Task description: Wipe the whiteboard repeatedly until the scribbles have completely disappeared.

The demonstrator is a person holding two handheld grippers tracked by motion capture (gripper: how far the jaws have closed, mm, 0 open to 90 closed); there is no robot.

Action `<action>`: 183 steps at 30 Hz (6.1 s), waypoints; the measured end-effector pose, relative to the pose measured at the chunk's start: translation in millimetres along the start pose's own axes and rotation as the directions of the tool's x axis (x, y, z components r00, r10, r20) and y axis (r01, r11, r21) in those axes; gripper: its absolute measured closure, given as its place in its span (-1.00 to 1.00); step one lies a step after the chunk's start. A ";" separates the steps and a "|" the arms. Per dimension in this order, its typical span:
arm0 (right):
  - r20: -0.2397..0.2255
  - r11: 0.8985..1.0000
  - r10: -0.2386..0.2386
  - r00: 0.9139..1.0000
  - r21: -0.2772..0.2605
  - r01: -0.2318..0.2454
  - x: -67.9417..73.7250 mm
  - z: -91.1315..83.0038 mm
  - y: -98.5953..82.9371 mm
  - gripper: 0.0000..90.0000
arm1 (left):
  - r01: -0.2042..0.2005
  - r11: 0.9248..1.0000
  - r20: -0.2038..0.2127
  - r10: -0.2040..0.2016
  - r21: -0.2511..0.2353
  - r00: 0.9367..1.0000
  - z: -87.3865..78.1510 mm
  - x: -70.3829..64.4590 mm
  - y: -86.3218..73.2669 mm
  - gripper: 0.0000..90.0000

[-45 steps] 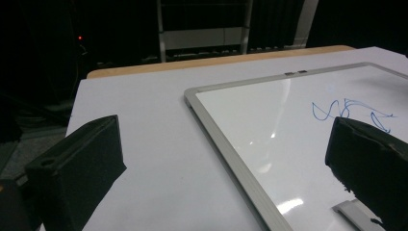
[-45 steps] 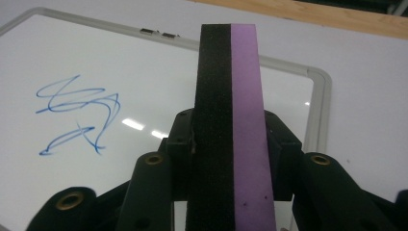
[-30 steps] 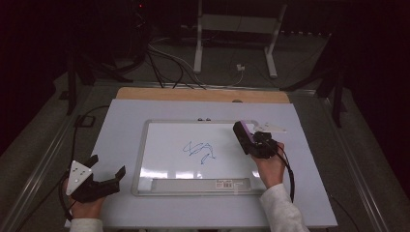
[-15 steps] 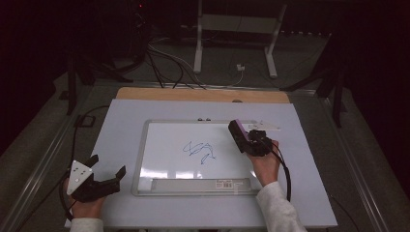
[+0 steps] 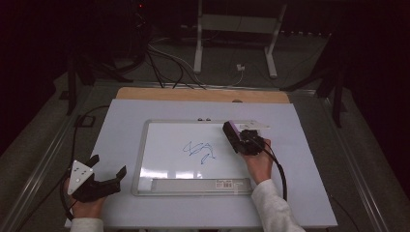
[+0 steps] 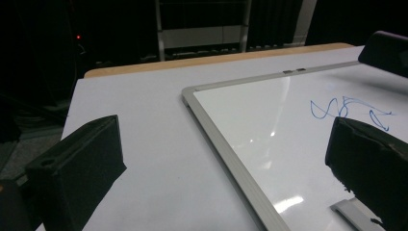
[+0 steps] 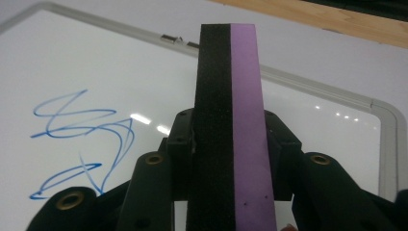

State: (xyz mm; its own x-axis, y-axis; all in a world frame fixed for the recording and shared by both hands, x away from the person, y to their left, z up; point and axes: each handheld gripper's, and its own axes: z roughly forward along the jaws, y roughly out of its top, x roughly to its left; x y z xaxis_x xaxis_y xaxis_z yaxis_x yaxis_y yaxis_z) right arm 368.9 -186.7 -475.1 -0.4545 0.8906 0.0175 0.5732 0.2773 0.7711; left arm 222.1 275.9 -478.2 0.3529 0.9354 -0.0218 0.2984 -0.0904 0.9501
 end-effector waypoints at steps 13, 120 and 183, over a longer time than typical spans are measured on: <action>0.039 0.997 -0.061 0.997 0.047 0.059 7.6 19.7 -5.5 0.40 | -0.006 1.000 0.002 0.006 0.000 1.000 -0.4 -0.2 0.2 -0.98; -0.227 0.976 -0.125 0.966 0.149 0.161 85.1 21.8 -15.3 -0.09 | -0.008 1.000 0.002 0.008 0.006 1.000 0.3 -1.4 0.0 -0.98; 0.024 0.981 0.032 0.999 0.190 -0.036 28.4 38.1 3.0 -0.09 | -0.007 1.000 0.003 0.007 0.007 1.000 2.8 -2.1 -0.3 -0.98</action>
State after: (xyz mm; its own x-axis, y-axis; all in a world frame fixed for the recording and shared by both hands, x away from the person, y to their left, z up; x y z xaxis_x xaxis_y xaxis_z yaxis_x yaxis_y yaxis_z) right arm 383.7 -146.8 -496.6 -0.4191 0.9075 0.0270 0.7087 0.3084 0.6346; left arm 223.8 273.0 -479.3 0.3580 0.9336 -0.0159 0.3022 -0.0997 0.9480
